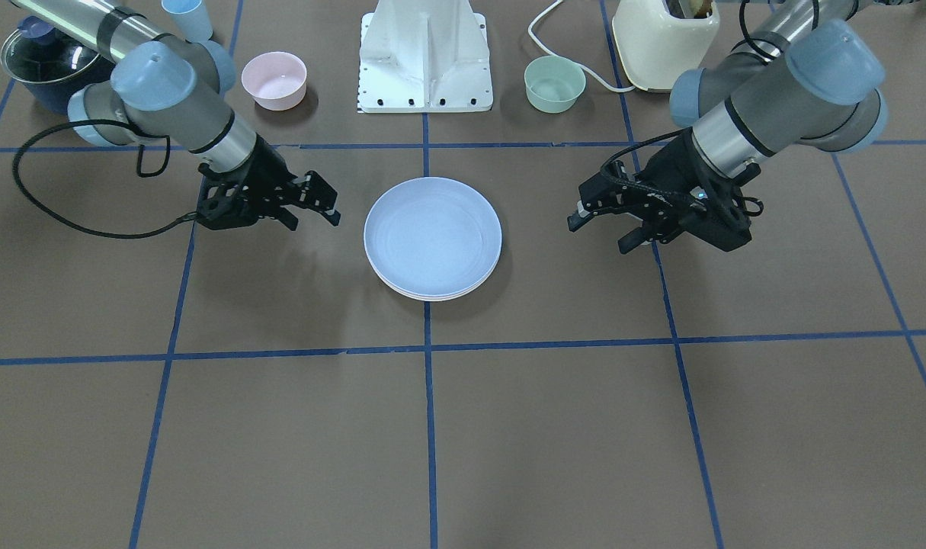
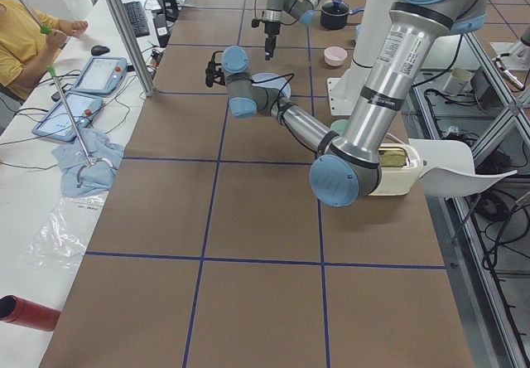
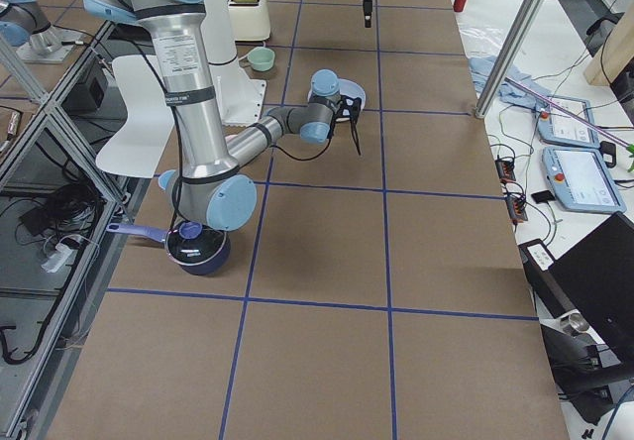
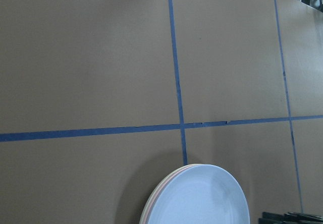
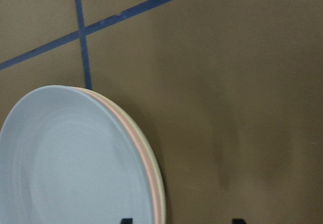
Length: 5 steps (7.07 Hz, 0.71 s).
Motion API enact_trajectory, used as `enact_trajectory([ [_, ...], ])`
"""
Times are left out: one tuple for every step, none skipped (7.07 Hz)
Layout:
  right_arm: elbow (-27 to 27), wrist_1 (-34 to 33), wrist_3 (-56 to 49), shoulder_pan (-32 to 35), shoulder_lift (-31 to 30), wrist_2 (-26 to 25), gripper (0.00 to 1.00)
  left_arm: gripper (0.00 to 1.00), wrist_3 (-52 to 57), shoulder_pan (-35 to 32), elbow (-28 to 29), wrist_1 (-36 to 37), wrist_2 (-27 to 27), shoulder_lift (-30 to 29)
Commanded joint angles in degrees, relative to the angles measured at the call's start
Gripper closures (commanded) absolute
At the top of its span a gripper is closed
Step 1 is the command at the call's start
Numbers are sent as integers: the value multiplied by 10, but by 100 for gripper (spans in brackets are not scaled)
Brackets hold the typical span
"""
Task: Stack three plates with pink and blue
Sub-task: 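Open the right gripper and withdraw it while the left arm retracts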
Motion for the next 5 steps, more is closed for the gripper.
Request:
enact_trajectory([
  [-10, -20, -151, 106, -81, 53, 0, 0, 144, -40, 0, 5, 6, 71],
  [-37, -68, -291, 165, -96, 70, 0, 0, 233, -75, 6, 6, 6, 113],
  [-71, -113, -423, 237, -99, 90, 0, 0, 308, -111, 22, 7, 6, 140],
  [-111, -150, -535, 321, -97, 133, 0, 0, 366, -146, 41, 7, 2, 158],
  [-141, -179, -625, 378, -95, 164, 0, 0, 424, -184, 71, 8, 1, 166],
])
